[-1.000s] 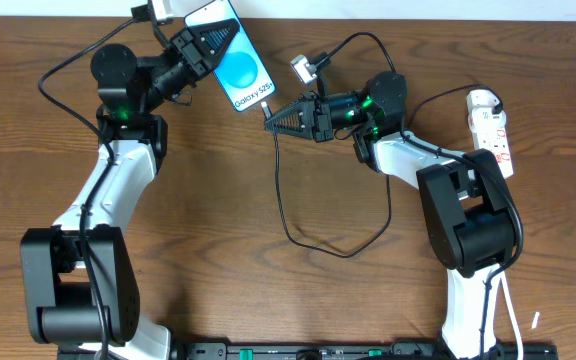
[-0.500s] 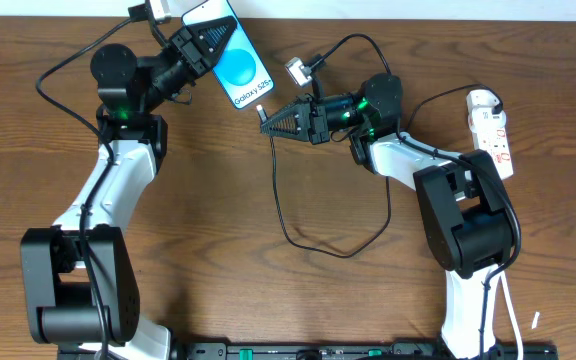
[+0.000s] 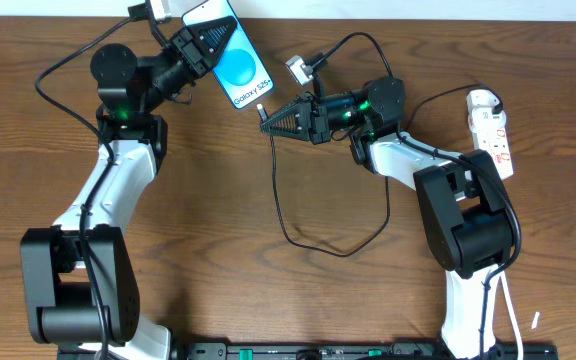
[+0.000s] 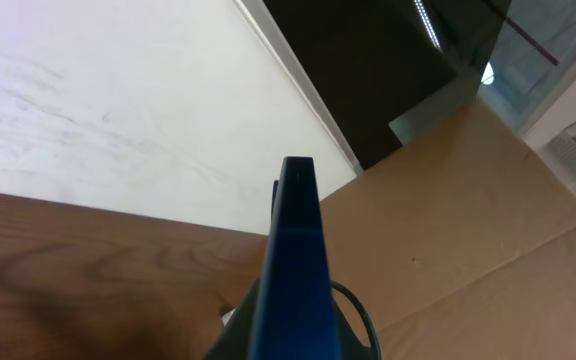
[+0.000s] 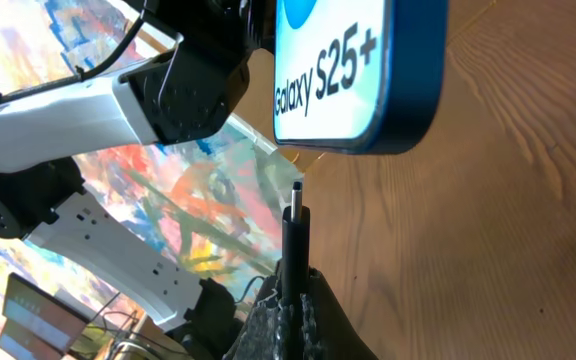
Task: Plug charger to phone and switch on socket
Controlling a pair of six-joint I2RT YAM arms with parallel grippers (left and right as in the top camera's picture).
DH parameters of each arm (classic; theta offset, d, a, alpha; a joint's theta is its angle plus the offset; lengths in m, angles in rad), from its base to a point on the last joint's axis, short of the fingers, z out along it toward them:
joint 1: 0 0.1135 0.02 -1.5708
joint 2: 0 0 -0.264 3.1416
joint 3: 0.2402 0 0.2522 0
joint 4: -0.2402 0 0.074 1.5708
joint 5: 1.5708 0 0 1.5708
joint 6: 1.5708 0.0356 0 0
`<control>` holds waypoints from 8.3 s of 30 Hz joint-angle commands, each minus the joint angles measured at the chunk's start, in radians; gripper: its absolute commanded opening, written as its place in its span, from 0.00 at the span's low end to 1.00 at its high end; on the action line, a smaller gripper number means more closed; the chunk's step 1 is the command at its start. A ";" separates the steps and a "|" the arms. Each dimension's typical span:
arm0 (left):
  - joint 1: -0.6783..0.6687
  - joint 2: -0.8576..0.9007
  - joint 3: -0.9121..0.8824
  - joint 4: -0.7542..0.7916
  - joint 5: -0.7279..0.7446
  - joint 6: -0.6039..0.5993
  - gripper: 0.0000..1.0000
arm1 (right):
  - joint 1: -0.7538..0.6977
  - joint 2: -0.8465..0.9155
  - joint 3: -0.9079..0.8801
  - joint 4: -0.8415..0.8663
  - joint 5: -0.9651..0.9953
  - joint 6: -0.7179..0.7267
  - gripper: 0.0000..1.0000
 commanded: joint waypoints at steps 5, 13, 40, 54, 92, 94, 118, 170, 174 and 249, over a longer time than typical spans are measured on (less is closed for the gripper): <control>-0.006 -0.015 0.003 0.013 0.007 0.020 0.07 | 0.003 -0.017 0.020 0.007 0.016 0.014 0.01; -0.011 -0.015 0.003 0.013 0.010 0.020 0.07 | 0.001 -0.017 0.020 0.011 0.016 0.014 0.01; -0.016 -0.015 0.003 0.013 0.058 0.009 0.07 | -0.011 -0.017 0.020 0.018 0.016 0.009 0.01; -0.026 -0.015 0.003 0.013 0.058 -0.044 0.08 | -0.011 -0.017 0.020 0.018 0.016 0.006 0.01; -0.039 -0.015 0.003 0.014 0.023 -0.036 0.07 | -0.007 -0.017 0.020 0.018 0.004 0.006 0.01; -0.039 -0.015 0.003 0.014 0.020 -0.037 0.07 | -0.007 -0.017 0.020 0.018 0.004 0.006 0.01; -0.045 -0.015 0.003 0.014 0.062 -0.063 0.07 | -0.008 -0.017 0.020 0.017 0.003 0.006 0.01; -0.010 -0.015 0.003 0.013 0.016 0.009 0.08 | 0.005 -0.017 0.019 0.017 -0.037 0.018 0.01; -0.008 -0.015 0.003 0.013 0.036 0.009 0.08 | 0.005 -0.017 0.019 0.017 -0.037 0.018 0.01; -0.021 -0.015 0.003 0.002 0.097 -0.010 0.07 | 0.028 -0.017 0.019 0.017 -0.047 0.013 0.01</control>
